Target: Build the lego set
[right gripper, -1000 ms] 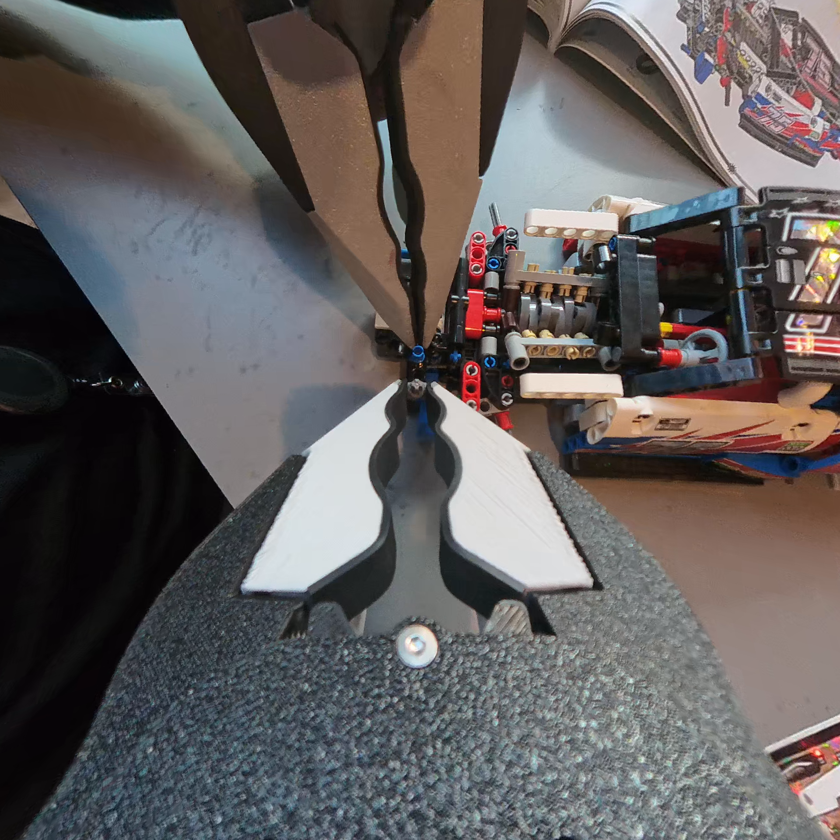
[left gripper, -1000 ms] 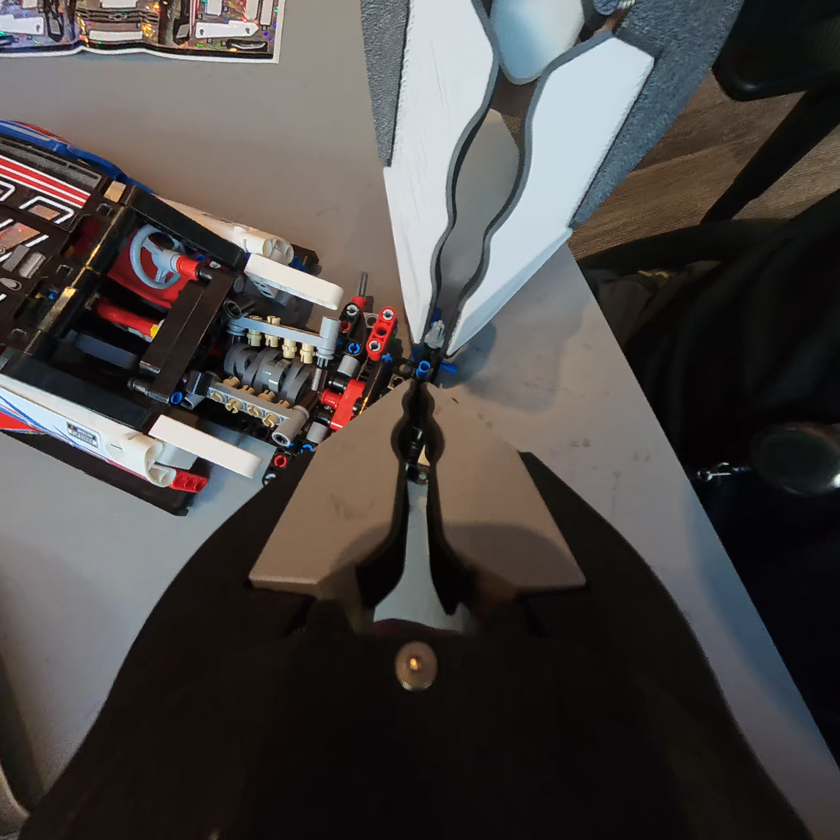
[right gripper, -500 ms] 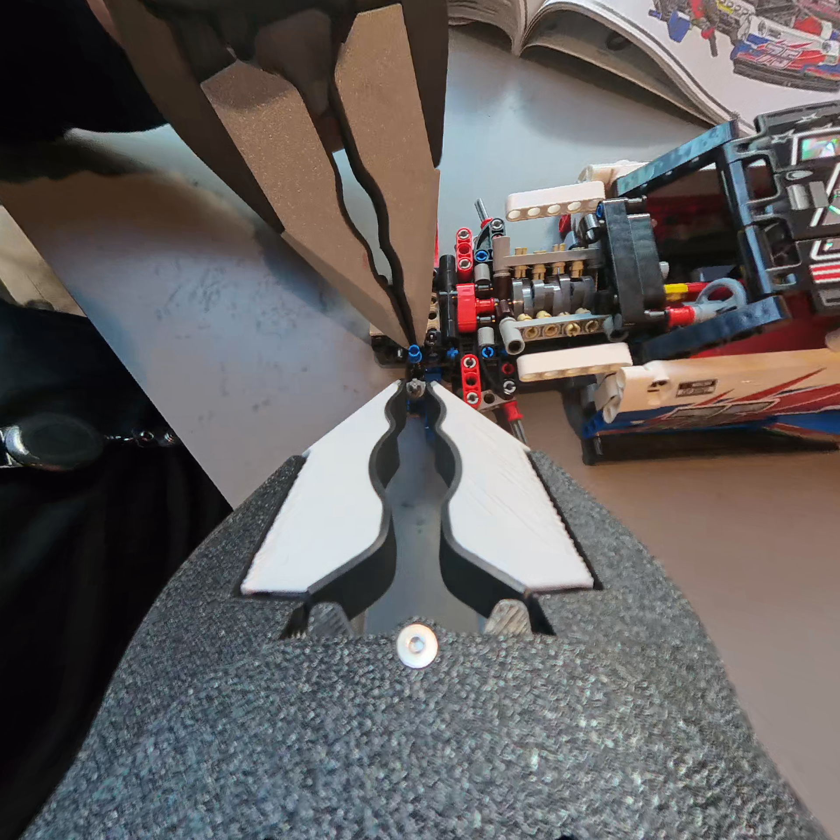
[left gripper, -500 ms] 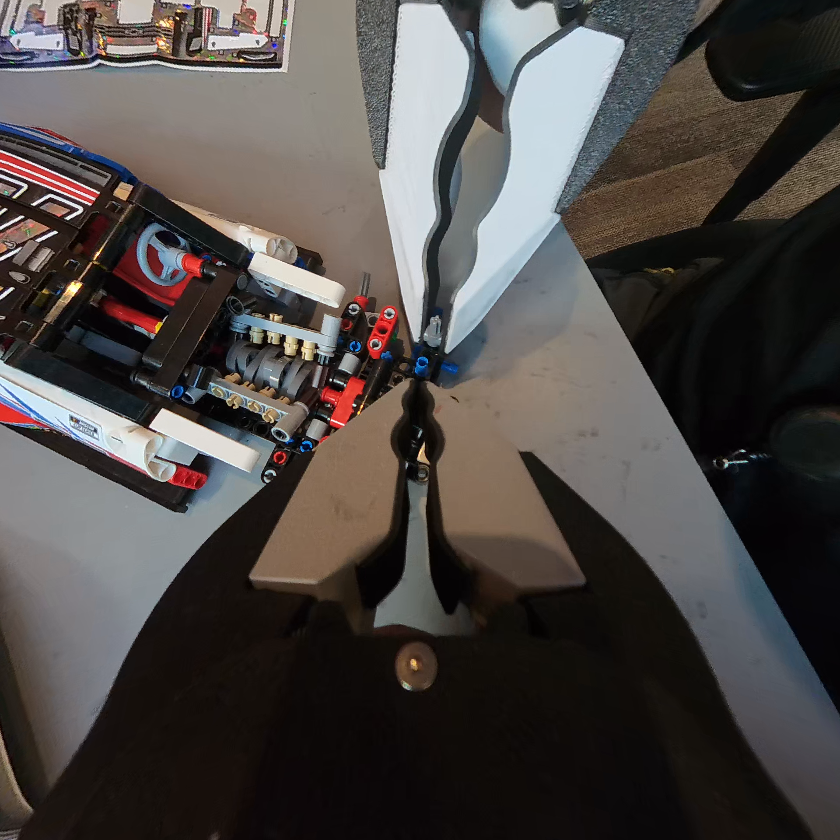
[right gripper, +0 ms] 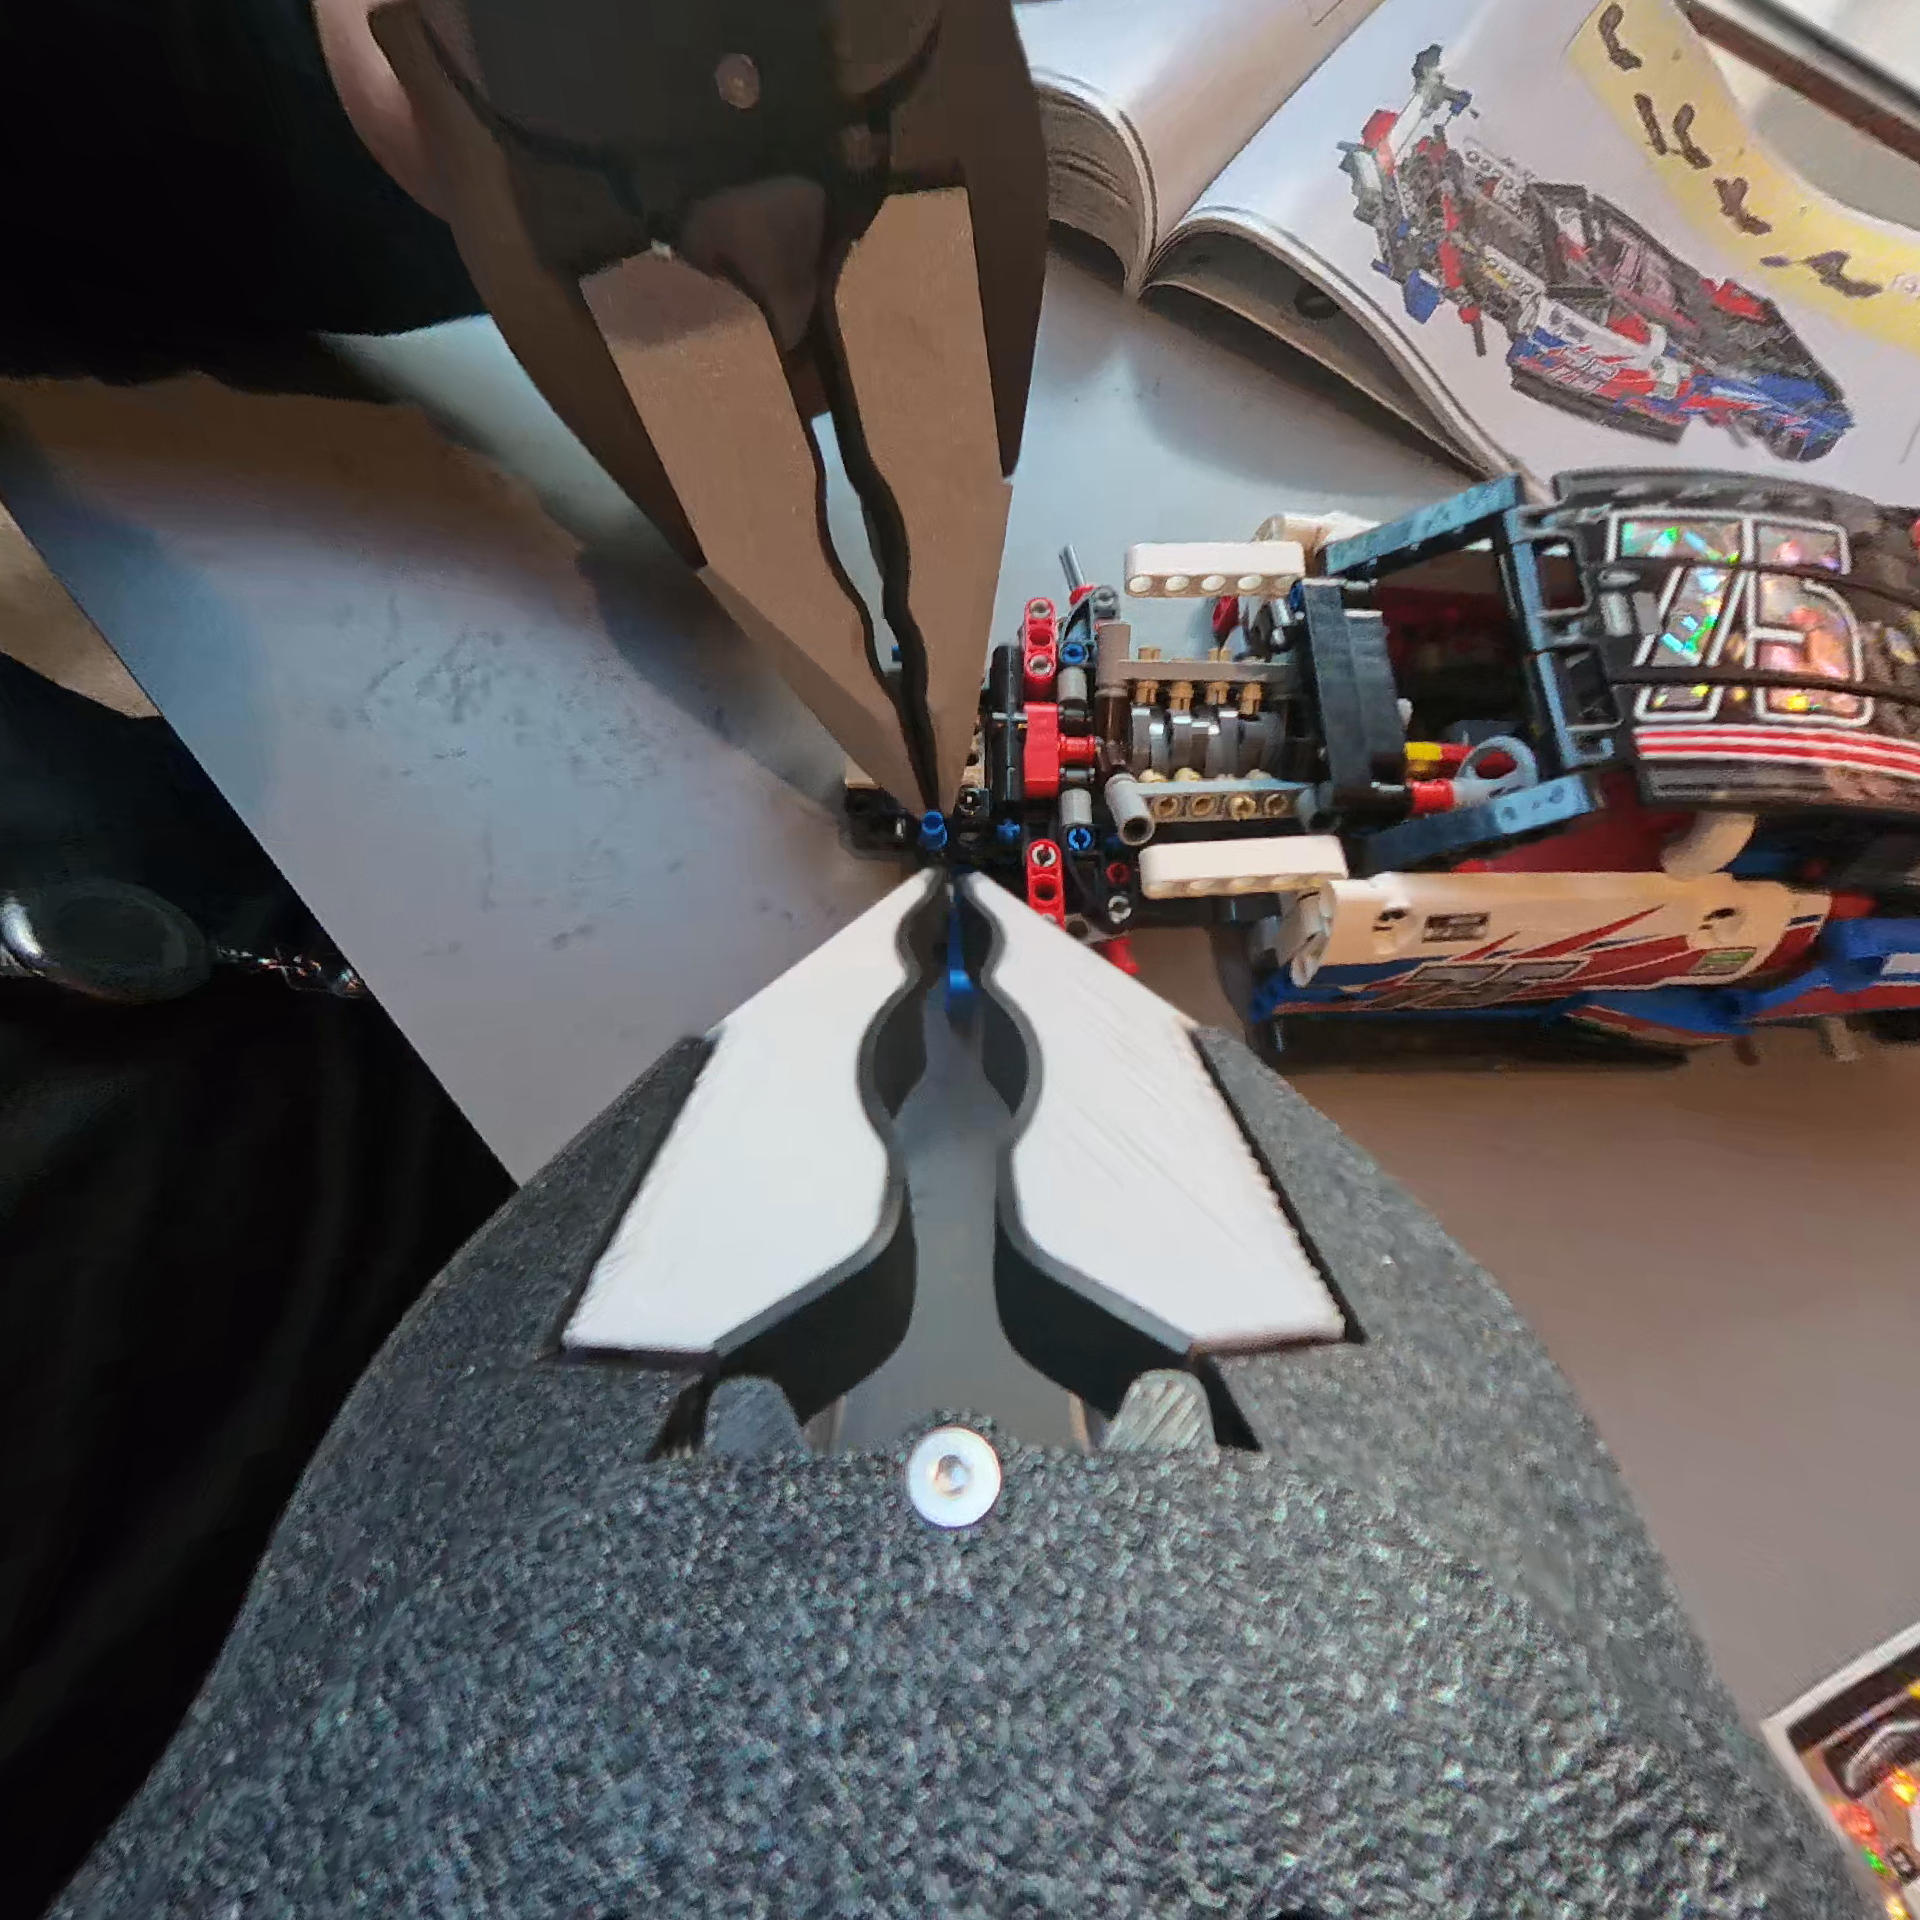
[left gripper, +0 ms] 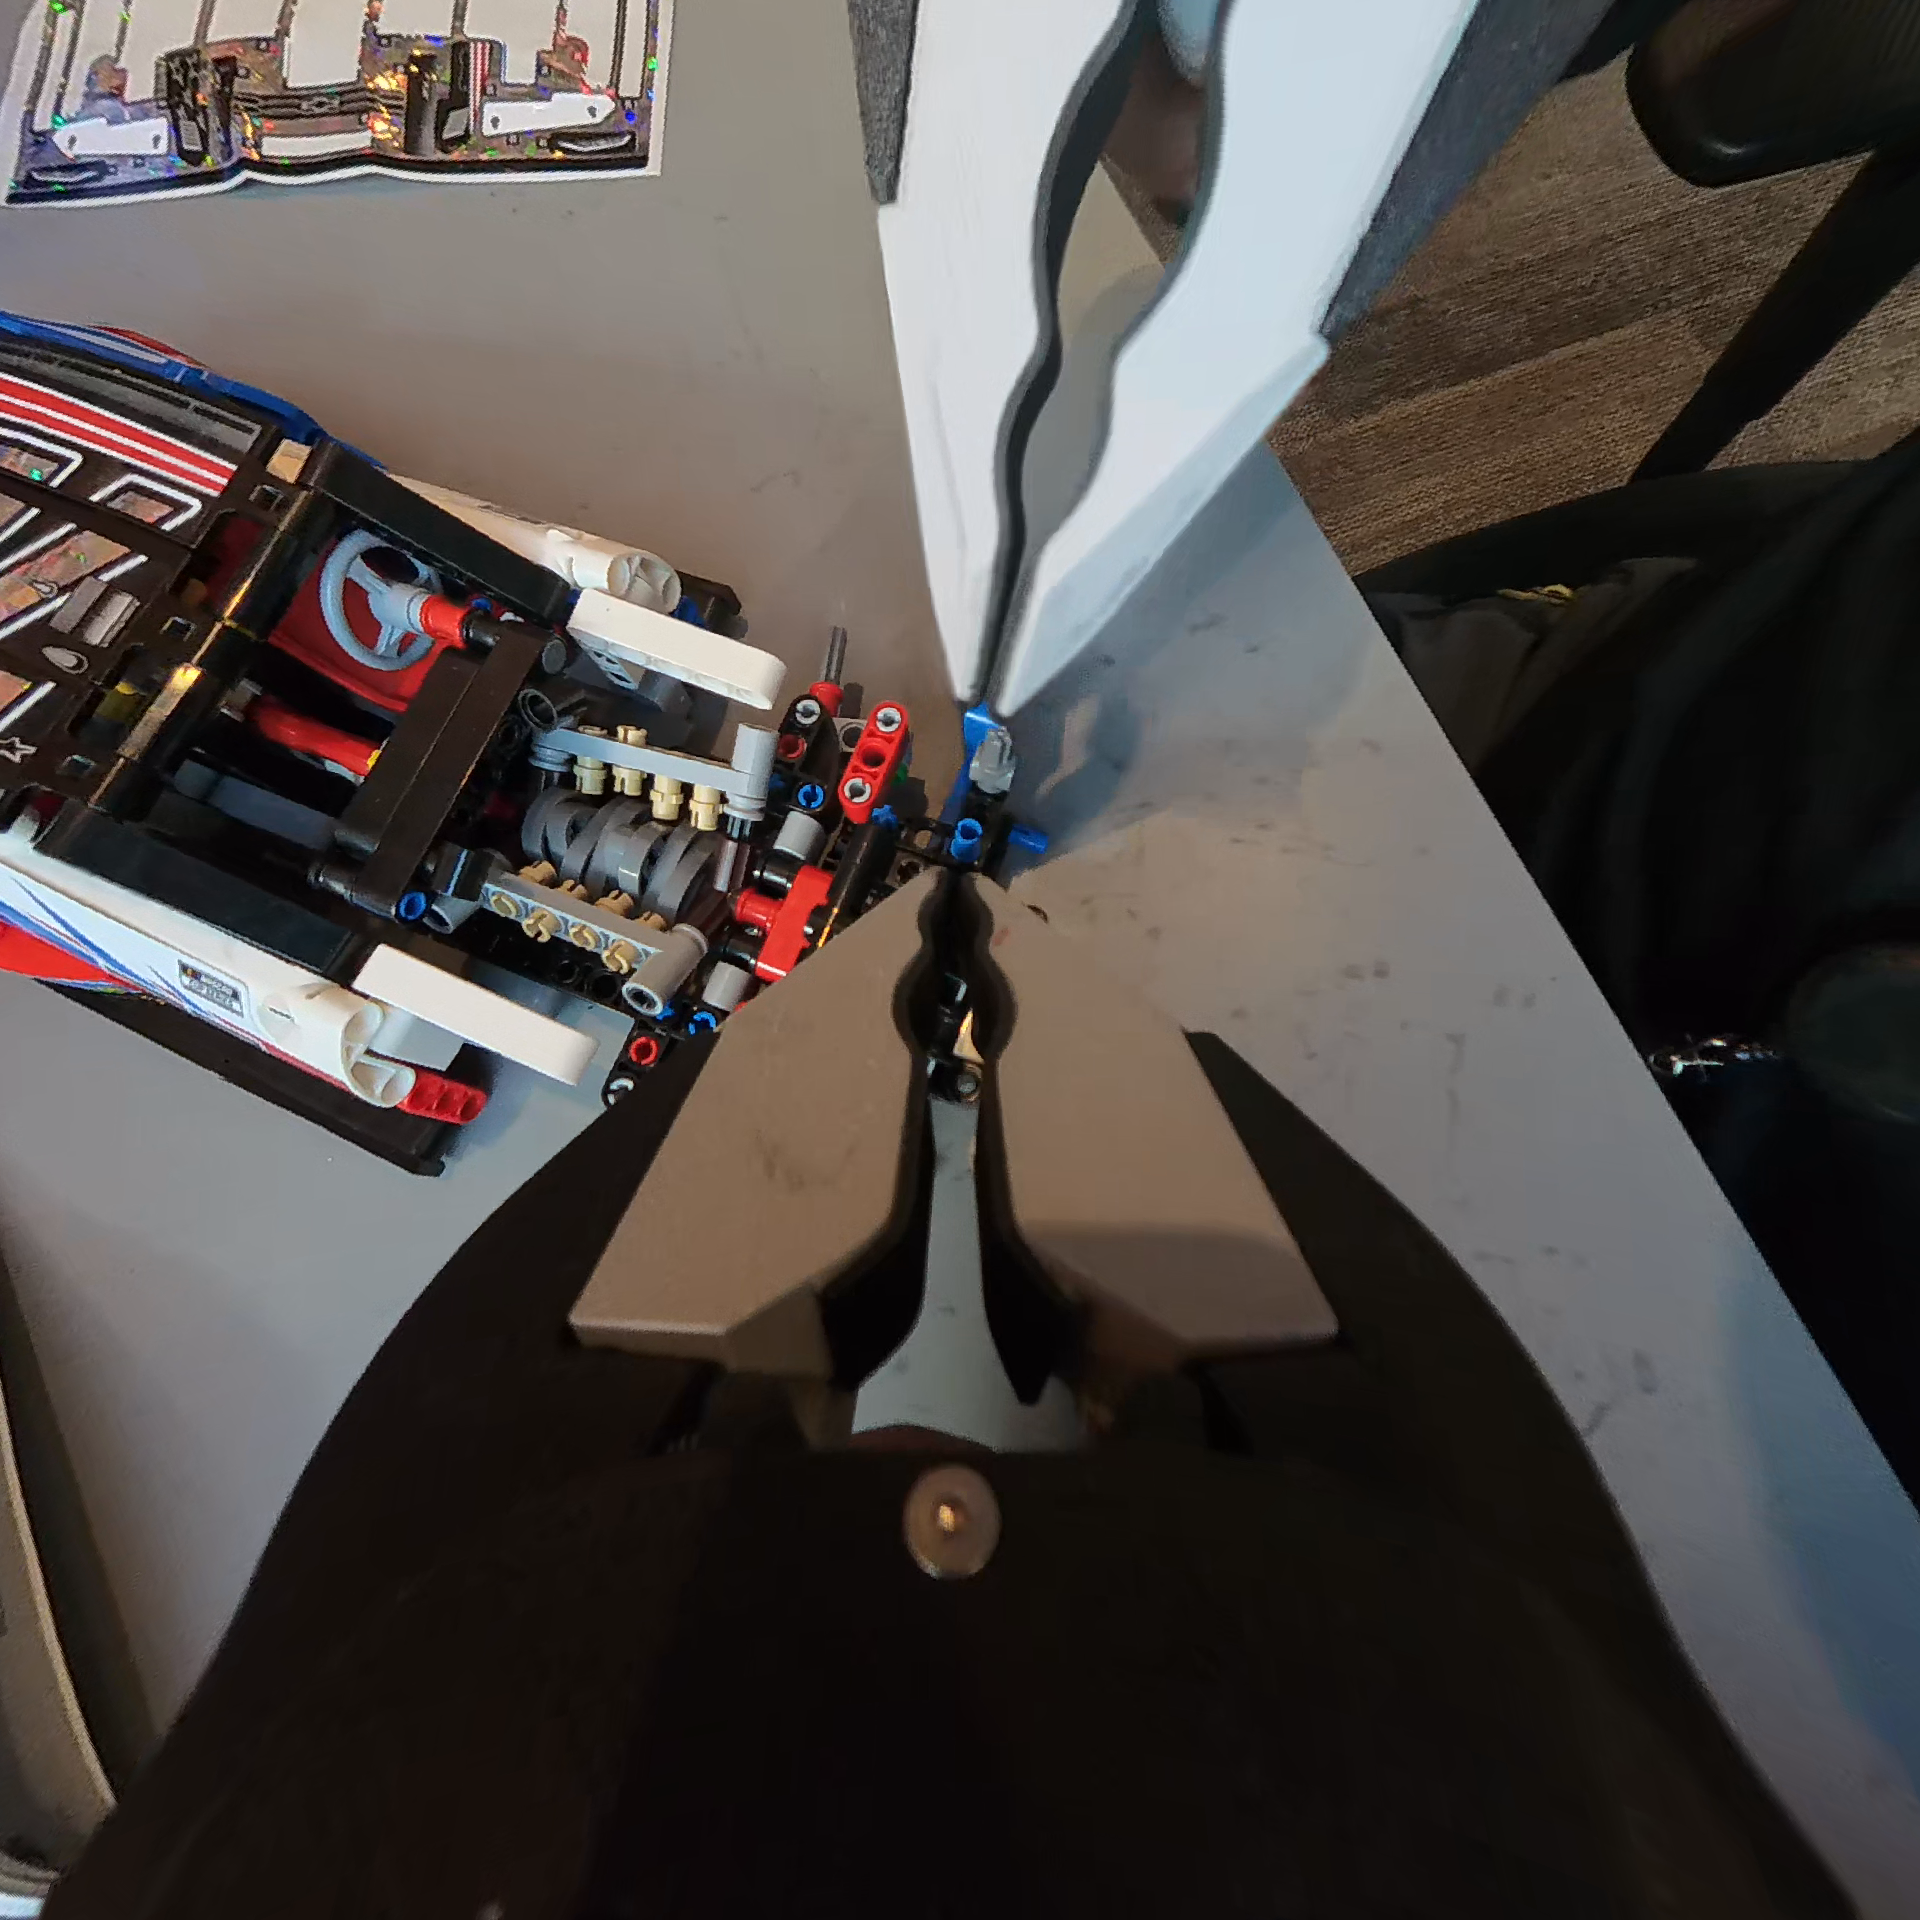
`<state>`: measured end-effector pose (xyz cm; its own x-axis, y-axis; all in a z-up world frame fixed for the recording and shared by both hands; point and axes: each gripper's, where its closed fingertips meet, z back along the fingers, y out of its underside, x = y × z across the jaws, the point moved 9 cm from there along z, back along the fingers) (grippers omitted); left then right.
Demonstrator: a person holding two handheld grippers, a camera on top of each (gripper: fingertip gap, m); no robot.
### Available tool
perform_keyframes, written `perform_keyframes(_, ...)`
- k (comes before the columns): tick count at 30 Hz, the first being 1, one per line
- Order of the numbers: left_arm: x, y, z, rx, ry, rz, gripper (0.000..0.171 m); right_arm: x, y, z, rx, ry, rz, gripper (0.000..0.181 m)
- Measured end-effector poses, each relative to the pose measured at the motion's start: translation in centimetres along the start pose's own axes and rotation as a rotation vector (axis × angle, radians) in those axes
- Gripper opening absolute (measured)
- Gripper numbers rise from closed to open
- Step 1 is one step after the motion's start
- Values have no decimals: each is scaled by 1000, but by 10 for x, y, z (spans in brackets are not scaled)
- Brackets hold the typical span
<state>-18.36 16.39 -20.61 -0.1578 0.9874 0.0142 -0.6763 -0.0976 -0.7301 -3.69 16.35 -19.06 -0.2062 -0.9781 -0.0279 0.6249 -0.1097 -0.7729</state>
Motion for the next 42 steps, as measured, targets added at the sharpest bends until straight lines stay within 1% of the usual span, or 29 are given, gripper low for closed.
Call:
perform_keyframes(3, 0, -1, 0, 14, 6, -8, 0, 2, -12, 0, 2, -10, 24, 0)
perform_keyframes(7, 0, -1, 0, 15, 9, -6, 0, 4, -11, -14, 124, 34, 95, 0)
perform_keyframes(10, 0, -1, 0, 17, 12, 9, 0, 2, -14, -18, 164, -3, 68, 0)
perform_keyframes(13, 2, 1, 0, 5, 23, 32, 0, -9, -22, -10, 101, -52, 40, 0)
perform_keyframes(16, 3, 2, 0, -11, 36, 53, 0, -8, -24, -5, 105, -156, 60, 0)
perform_keyframes(18, 3, 2, 0, -15, 41, 62, 0, -5, -23, -5, 102, -126, 108, 0)
perform_keyframes(19, 4, 2, 0, -15, 44, 66, 0, -3, -22, -7, 106, -105, 120, 4)
perform_keyframes(20, 4, 2, 0, -17, 46, 69, 0, -3, -19, -10, 124, -91, 120, 7)
perform_keyframes(22, 4, 3, 0, -24, 52, 77, 0, -2, -11, -16, 175, -71, 131, 7)
perform_keyframes(25, 5, 4, 0, -33, 61, 87, 0, -1, -10, -19, 157, -75, 137, 4)
perform_keyframes(29, 6, 4, 0, -41, 73, 101, 0, -4, -11, -19, 172, -89, 125, 4)
perform_keyframes(31, 6, 4, 0, -39, 75, 103, 0, -6, -13, -14, 142, -114, 95, 4)
perform_keyframes(32, 6, 4, 0, -41, 76, 103, 0, -8, -14, -10, 120, -121, 79, 5)
perform_keyframes(33, 6, 4, 0, -42, 77, 106, 0, -9, -14, -6, 107, -128, 68, 13)
perform_keyframes(34, 7, 4, 0, -43, 79, 109, 0, -10, -13, -4, 104, -125, 61, 16)
perform_keyframes(37, 7, 5, 0, -50, 83, 113, 0, -8, -6, -4, 90, -108, 79, 13)
perform_keyframes(40, 7, 5, 0, -50, 86, 116, 0, -5, -3, -14, 122, -91, 99, 12)
perform_keyframes(42, 7, 4, 0, -47, 83, 113, 0, -4, -2, -19, 131, -89, 99, 9)
